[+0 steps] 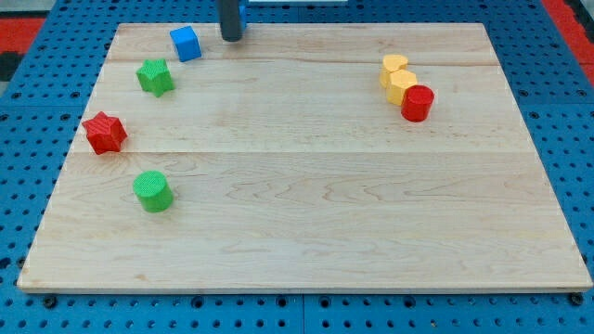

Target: Separate the blue triangle and blue cube from each other

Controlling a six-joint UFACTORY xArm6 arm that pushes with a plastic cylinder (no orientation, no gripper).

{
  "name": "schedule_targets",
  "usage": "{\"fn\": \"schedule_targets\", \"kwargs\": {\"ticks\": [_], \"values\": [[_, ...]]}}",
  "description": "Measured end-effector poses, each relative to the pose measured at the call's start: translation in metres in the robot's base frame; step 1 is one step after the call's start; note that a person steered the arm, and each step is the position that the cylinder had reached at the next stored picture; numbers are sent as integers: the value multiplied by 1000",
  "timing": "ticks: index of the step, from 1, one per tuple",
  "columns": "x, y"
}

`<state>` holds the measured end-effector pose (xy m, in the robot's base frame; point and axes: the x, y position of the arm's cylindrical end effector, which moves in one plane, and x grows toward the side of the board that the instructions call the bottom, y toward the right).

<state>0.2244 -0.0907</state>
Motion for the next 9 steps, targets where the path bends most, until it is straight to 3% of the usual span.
{"fn": "schedule_targets", "kwargs": {"ticks": [2,3,4,6,7,9], "values": [[28,16],[26,76],[-32,147],[-14,143],[50,119],[37,82]]}}
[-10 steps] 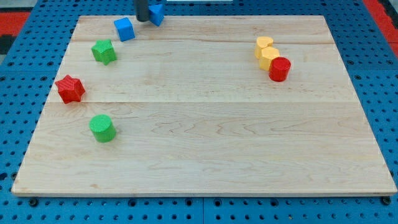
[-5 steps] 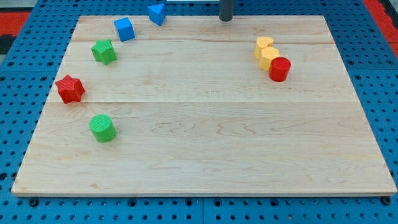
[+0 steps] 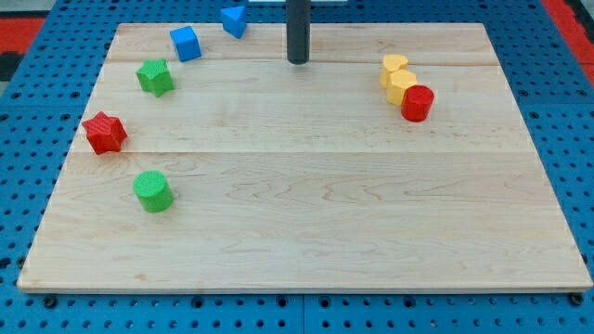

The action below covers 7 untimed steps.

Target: Separate the blue triangle and blue cube from each other

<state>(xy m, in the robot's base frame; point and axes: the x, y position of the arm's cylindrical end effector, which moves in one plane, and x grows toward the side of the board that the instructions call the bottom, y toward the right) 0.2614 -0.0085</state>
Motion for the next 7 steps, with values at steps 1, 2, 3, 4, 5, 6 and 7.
{"fn": "schedule_targets", "kwargs": {"ticks": [1,2,3,4,5,6,7], "values": [[-17,-10],[-18,-37],[-20,-4],[-20,42],[-27,31],[-34,-13],[-25,-70]]}}
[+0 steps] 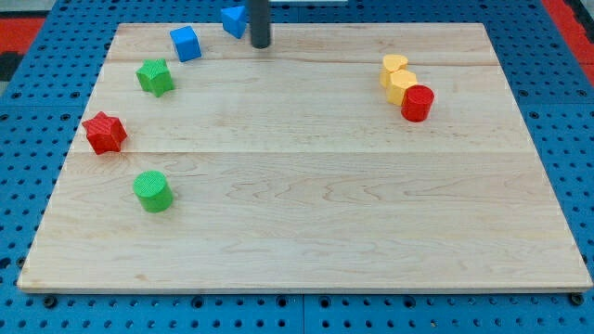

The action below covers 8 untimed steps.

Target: Separate the blue triangle and blue cube from each other

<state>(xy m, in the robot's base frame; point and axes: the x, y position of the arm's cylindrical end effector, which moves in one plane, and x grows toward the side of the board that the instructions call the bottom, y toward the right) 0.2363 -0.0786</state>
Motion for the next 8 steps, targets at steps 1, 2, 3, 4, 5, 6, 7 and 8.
{"fn": "schedule_targets", "kwargs": {"ticks": [1,2,3,4,5,6,7,8], "values": [[5,-34],[5,-67],[-6,-67],[-23,-70],[-44,-74],[-44,-74],[-43,-61],[-6,4]]}}
